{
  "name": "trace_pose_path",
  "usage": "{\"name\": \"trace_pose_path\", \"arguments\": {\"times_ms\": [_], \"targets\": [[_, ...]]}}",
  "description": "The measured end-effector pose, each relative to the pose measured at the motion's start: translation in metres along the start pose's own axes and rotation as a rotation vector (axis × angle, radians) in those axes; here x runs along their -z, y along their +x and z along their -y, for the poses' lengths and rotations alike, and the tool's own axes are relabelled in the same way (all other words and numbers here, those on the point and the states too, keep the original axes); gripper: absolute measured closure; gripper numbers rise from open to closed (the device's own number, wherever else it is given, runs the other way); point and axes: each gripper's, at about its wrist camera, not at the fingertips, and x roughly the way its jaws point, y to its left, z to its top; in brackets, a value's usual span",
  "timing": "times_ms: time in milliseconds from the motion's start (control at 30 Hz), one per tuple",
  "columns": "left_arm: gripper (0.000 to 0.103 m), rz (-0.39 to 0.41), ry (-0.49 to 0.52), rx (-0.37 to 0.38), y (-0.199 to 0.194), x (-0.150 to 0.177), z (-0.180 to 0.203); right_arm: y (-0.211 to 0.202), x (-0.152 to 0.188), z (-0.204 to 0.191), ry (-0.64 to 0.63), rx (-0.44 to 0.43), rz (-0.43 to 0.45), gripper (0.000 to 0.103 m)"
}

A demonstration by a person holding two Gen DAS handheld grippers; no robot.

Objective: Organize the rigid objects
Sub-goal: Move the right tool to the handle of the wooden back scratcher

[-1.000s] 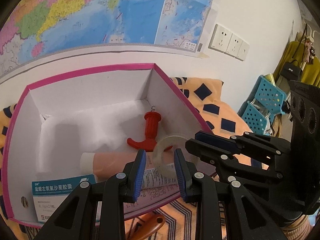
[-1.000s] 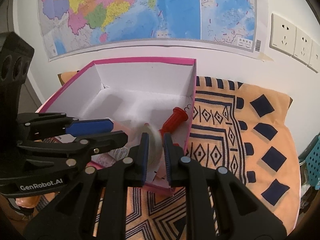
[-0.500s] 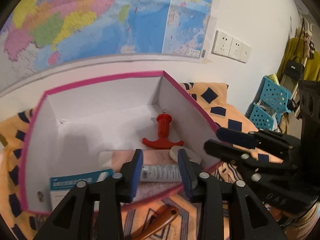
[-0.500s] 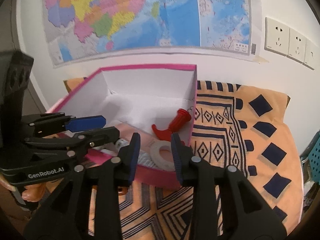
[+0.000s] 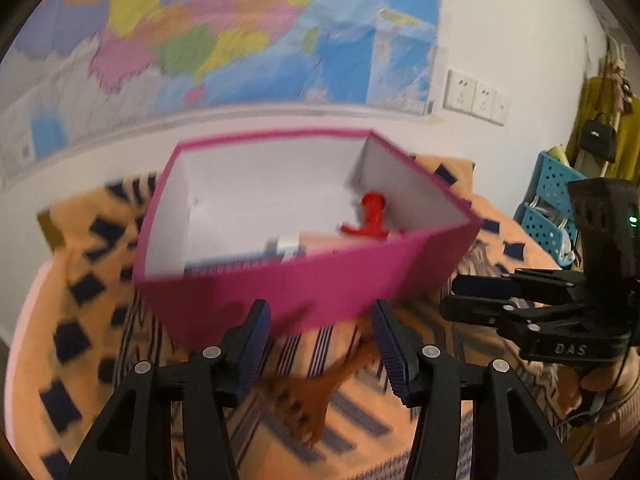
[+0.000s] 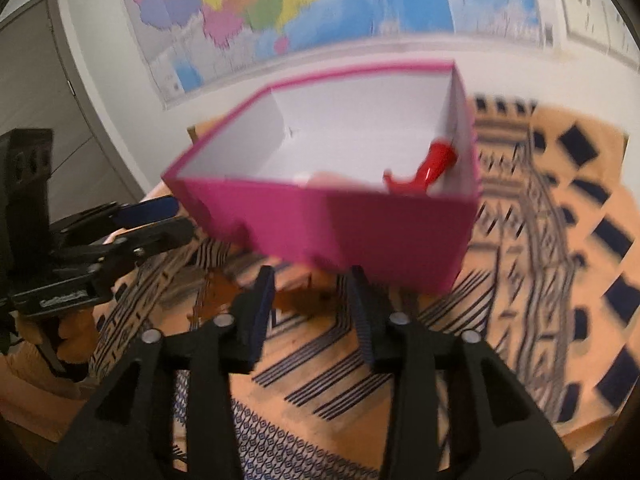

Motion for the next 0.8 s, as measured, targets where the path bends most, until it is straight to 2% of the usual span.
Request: {"name": "trace_pose_path", "arguments": {"times_ms": [167,433,800], "targets": [[0.049,-0.084,-0.042,-0.027,0.011,0.028,-0.014,0.027,0.008,0.003,0.026,-0.007,-0.061,0.059],[0.05,-0.19,-0.097,-0.018,0.029,0.057,-0.027,0.054,0.003,0.012,0.079,0.003,-0.102,0.059],[0.05,-0.212,-0.08,0.042,0.041,0.06,-0.018,0.056,0.012,0.002,0.03,-0.025,-0.118,0.06]]}}
